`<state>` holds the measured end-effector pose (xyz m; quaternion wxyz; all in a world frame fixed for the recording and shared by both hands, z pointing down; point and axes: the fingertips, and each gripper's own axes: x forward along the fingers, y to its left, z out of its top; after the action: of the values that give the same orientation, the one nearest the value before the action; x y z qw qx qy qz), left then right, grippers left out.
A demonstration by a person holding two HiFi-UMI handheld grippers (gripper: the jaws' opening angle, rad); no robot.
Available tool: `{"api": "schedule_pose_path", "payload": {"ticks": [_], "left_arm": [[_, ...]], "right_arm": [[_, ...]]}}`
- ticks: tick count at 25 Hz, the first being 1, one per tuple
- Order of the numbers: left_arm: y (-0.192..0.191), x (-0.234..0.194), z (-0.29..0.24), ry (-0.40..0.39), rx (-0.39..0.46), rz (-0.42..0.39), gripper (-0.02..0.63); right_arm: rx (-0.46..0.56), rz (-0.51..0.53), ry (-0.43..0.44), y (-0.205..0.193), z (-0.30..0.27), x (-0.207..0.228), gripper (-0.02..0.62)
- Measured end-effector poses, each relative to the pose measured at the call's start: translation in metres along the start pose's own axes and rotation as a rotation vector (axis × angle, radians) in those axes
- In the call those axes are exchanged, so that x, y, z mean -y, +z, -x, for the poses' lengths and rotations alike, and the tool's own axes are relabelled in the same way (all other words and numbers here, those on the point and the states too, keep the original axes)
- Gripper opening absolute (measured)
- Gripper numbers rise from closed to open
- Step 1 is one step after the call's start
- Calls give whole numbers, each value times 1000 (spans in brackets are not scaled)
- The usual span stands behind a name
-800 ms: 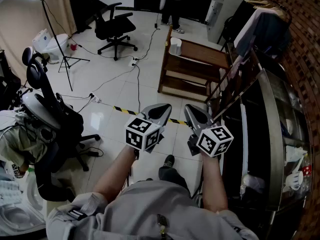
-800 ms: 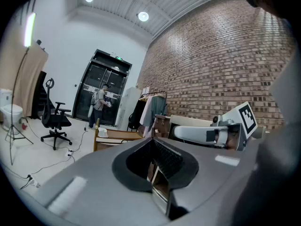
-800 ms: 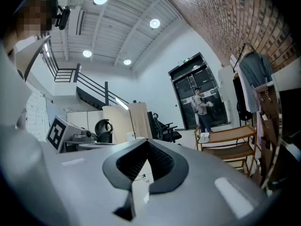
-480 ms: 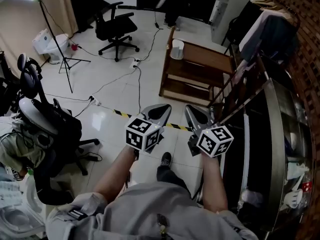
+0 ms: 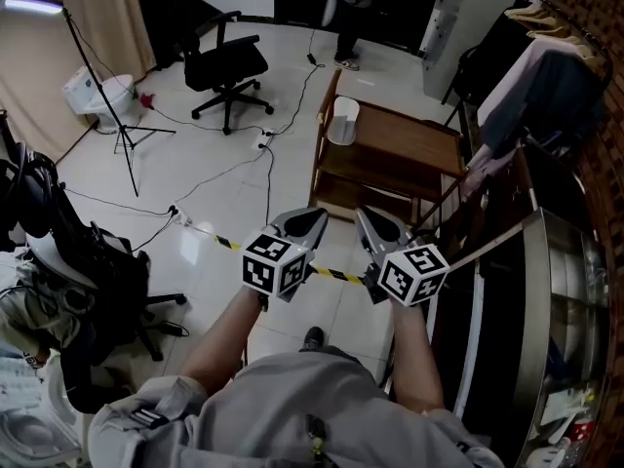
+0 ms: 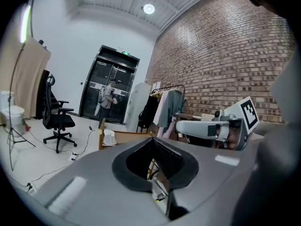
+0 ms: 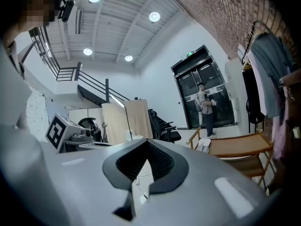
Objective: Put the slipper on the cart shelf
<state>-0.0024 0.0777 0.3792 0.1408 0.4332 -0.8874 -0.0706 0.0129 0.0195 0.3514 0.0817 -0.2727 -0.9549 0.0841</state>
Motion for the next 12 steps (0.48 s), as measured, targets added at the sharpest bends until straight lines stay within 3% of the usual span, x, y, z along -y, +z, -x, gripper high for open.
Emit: {"api": "schedule_pose_path", "payload": {"ticks": [12], "left_arm": [[28,-62,-97,68,4,4,8]], "right_arm": [[-12,-27,41,14,-71,106,0]]}}
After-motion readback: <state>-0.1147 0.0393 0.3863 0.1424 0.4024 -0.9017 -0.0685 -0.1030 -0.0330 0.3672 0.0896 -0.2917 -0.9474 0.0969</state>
